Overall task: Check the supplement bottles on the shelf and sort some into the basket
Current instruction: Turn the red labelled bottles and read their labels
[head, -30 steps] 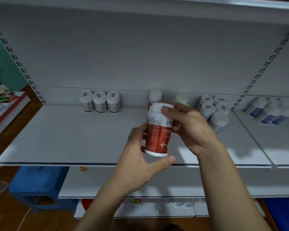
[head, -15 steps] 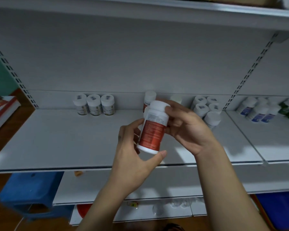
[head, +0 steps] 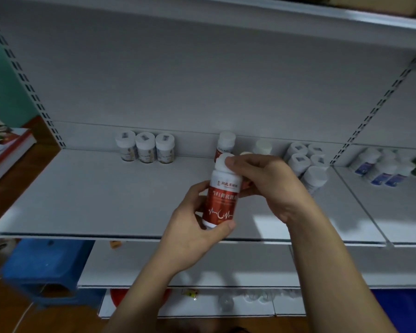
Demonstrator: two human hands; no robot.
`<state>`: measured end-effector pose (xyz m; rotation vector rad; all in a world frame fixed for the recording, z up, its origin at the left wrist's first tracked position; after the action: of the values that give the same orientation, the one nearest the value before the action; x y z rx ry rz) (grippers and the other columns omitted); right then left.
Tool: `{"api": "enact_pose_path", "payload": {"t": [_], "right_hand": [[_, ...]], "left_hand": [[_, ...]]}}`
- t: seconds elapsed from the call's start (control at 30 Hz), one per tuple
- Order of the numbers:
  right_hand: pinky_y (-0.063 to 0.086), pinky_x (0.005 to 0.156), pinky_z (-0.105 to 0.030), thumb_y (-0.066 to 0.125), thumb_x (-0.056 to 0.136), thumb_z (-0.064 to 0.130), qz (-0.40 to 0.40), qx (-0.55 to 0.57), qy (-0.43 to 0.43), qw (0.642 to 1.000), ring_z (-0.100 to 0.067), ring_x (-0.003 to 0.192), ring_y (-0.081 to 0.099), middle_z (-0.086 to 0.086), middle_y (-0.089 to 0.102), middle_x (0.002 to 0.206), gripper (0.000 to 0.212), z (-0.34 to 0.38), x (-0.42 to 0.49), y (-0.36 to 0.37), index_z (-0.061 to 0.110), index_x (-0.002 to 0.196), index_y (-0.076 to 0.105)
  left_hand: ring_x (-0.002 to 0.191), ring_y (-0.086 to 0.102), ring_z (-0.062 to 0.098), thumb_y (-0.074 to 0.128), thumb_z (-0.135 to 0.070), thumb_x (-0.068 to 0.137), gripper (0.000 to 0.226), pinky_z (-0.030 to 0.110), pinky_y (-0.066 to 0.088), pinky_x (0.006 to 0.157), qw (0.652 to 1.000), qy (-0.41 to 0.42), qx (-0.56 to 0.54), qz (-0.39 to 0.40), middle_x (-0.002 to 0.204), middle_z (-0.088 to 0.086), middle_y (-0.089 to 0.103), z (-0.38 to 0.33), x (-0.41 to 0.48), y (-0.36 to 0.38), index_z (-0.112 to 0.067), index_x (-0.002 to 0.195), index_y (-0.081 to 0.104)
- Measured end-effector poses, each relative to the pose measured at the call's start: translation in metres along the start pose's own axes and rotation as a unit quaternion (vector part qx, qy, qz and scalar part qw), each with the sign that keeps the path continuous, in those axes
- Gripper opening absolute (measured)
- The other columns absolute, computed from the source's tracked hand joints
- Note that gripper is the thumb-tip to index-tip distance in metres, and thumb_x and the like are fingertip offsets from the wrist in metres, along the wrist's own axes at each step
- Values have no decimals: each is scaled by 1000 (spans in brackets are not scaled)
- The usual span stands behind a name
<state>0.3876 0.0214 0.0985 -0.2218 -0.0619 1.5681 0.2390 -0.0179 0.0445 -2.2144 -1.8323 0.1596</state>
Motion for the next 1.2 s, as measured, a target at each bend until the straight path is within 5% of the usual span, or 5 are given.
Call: {"api": "enact_pose_path", "payload": {"t": [0.27,0.5,0.73,0.93,1.2], "right_hand": [[56,68,-32,77,77,34,-60,-256,-47,964,-13,69,65,6,67,88,30,13,-8,-6,27,105,70],[61,66,-45,77,77,22,-104,-230,-59,966,-18,64,72,1,70,84,22,50,24,-44,27,96,68],[58,81,-45,74,68,36,-190,-300,-108,928,-25,86,69,-7,70,97,30,86,89,-82,23,94,67],[43,81,-27,72,75,27,-156,-428,-97,885,-27,108,60,-8,64,116,38,80,130,-74,14,110,65],[44,81,-30,73,78,28,-88,-468,-52,878,-27,111,58,-8,61,121,45,51,152,-61,12,119,63]], "left_hand": [[86,59,-1,83,-22,68,65,10,45,69,996,2,90,-6,106,-19,58,17,20,0,-49,107,38],[115,47,7,73,-44,80,61,25,39,95,974,8,227,-6,122,-15,52,14,50,-10,-35,131,39],[121,48,15,63,-55,85,65,30,38,97,928,25,371,24,133,-6,52,-2,76,-20,-28,138,39],[119,51,15,61,-55,86,62,28,39,92,920,41,389,20,132,-4,55,-17,92,-22,-27,137,41],[120,52,19,58,-60,85,67,35,44,95,918,42,394,2,134,-1,53,-17,91,-11,-25,139,39]]}}
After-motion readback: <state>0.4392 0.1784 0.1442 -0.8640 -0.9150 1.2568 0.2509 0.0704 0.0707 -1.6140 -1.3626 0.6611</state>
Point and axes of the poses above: each hand's wrist, its own x-axis towards the middle knuckle, its own y-axis out of the palm, z = x × y, the point moved 7 cm from there along x, towards the middle knuckle
